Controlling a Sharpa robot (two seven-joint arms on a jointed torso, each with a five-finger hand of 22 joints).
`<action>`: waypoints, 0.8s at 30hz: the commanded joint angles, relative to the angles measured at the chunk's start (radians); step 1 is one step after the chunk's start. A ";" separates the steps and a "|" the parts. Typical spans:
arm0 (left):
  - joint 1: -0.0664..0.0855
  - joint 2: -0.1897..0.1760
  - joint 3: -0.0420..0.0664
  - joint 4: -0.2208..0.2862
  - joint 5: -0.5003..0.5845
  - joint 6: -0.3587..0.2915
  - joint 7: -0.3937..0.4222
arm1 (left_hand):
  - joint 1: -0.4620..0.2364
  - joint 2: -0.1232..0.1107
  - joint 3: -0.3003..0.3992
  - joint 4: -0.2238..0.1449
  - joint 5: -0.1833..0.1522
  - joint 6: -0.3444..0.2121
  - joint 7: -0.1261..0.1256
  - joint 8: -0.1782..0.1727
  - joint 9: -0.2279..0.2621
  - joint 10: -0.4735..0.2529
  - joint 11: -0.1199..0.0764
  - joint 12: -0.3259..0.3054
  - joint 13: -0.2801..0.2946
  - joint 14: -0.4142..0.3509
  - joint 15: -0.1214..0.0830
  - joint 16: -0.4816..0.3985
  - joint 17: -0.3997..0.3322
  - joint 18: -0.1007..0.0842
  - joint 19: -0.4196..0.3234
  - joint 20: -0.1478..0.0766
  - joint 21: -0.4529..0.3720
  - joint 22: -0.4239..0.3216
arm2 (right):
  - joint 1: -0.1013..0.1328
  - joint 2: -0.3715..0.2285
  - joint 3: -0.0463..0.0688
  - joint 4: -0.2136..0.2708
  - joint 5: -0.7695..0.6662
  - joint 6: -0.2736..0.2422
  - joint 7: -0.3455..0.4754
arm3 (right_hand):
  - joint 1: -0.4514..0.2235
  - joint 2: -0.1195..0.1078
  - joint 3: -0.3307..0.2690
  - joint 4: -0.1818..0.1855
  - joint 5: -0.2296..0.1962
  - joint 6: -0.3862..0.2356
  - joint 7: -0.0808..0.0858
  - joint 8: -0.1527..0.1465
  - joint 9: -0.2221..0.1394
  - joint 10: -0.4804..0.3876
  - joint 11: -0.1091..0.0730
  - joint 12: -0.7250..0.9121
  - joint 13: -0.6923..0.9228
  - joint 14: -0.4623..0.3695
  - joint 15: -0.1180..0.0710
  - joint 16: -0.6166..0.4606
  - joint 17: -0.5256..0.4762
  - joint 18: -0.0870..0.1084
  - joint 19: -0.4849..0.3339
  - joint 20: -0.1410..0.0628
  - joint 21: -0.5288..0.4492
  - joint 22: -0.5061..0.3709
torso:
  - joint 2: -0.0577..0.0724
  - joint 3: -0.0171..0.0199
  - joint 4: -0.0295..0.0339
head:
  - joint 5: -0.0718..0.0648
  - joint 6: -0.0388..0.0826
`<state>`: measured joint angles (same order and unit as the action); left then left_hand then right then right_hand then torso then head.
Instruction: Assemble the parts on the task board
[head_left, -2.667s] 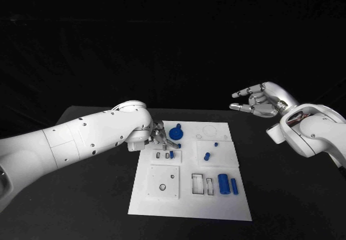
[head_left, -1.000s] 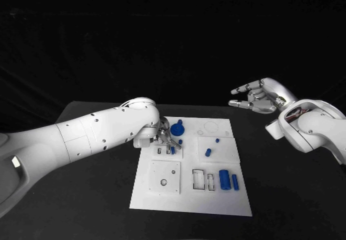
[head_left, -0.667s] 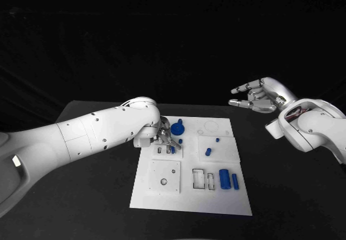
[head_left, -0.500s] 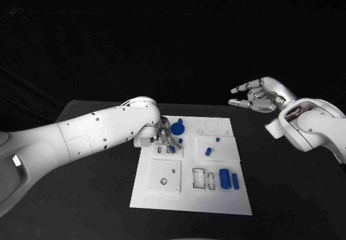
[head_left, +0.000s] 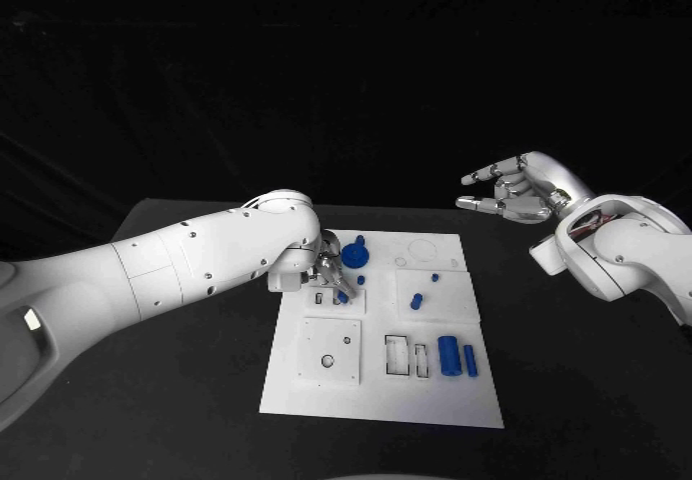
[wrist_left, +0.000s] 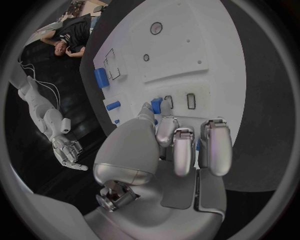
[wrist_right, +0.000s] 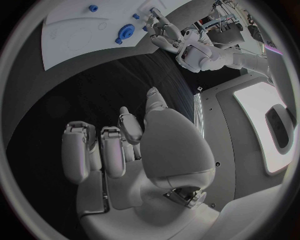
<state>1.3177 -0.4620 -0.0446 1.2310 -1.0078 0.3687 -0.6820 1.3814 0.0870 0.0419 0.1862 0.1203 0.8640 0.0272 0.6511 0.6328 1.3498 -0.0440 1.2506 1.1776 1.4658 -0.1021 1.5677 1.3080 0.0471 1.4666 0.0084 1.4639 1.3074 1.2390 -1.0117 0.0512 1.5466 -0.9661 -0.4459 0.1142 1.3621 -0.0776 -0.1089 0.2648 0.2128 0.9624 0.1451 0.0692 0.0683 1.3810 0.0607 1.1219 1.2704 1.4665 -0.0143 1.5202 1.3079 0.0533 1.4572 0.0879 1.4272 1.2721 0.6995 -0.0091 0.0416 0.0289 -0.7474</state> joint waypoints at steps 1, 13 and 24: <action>-0.004 0.000 -0.002 0.003 0.029 -0.002 0.005 | 0.074 0.007 0.107 -0.011 0.030 -0.003 0.009 -0.017 -0.002 -0.009 0.012 -0.009 0.001 0.105 0.000 0.003 0.263 -0.007 0.041 0.000 -0.005 0.068 | 0.000 0.002 0.000 -0.001 -0.010 0.017 0.001 | 0.003 0.008 -0.003 -0.005 0.003 0.004 0.000 0.000 0.000 -0.002 -0.005 -0.002 -0.001 0.082 -0.006 -0.004 0.168 0.008 -0.004 -0.006 -0.003 -0.001 | 0.000 0.0006 -0.0004 | 0.000 -0.001; -0.006 -0.030 -0.001 0.036 0.073 -0.085 0.022 | -0.101 -0.197 0.603 -0.046 0.053 0.013 0.015 -0.009 0.065 0.009 0.013 -0.009 0.000 0.105 0.009 0.003 0.263 -0.005 0.041 0.009 -0.011 0.068 | -0.001 0.005 -0.002 -0.008 -0.010 0.026 -0.003 | 0.004 0.009 -0.003 -0.007 0.006 0.004 0.000 0.000 0.000 -0.001 -0.005 0.002 0.001 0.082 -0.006 -0.004 0.168 0.008 -0.004 -0.006 -0.003 0.000 | 0.000 0.0007 0.0007 | 0.000 0.001; -0.014 -0.082 0.001 0.108 0.040 -0.205 0.041 | -0.127 -0.224 0.651 -0.084 0.074 0.019 0.013 -0.002 0.083 0.018 0.010 -0.002 0.007 0.105 0.008 0.003 0.263 -0.007 0.045 0.007 -0.007 0.078 | -0.001 0.008 -0.003 -0.013 -0.009 0.031 -0.004 | 0.004 0.009 -0.004 -0.007 0.007 0.004 0.000 0.000 0.000 -0.001 -0.005 0.002 0.001 0.082 -0.006 -0.004 0.168 0.008 -0.004 -0.006 -0.003 0.000 | 0.000 0.0007 0.0019 | 0.001 0.000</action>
<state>1.3055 -0.5426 -0.0445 1.3300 -0.9519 0.2333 -0.6636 1.2611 -0.1332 0.5189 0.2731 0.1876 0.8761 0.0443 0.6457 0.7143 1.3582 -0.0342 1.2431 1.1836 1.4674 -0.1001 1.5677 1.3077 0.0472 1.4647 0.0141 1.4559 1.3074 1.2384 -1.0050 0.0478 1.5340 -0.9663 -0.4317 0.1104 1.3621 -0.0776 -0.1117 0.2620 0.2128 0.9623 0.1451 0.0692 0.0682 1.3811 0.0608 1.1219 1.2706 1.4664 -0.0143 1.5202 1.3076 0.0533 1.4571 0.0879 1.4272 1.2721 0.6992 -0.0080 0.0429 0.0295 -0.7470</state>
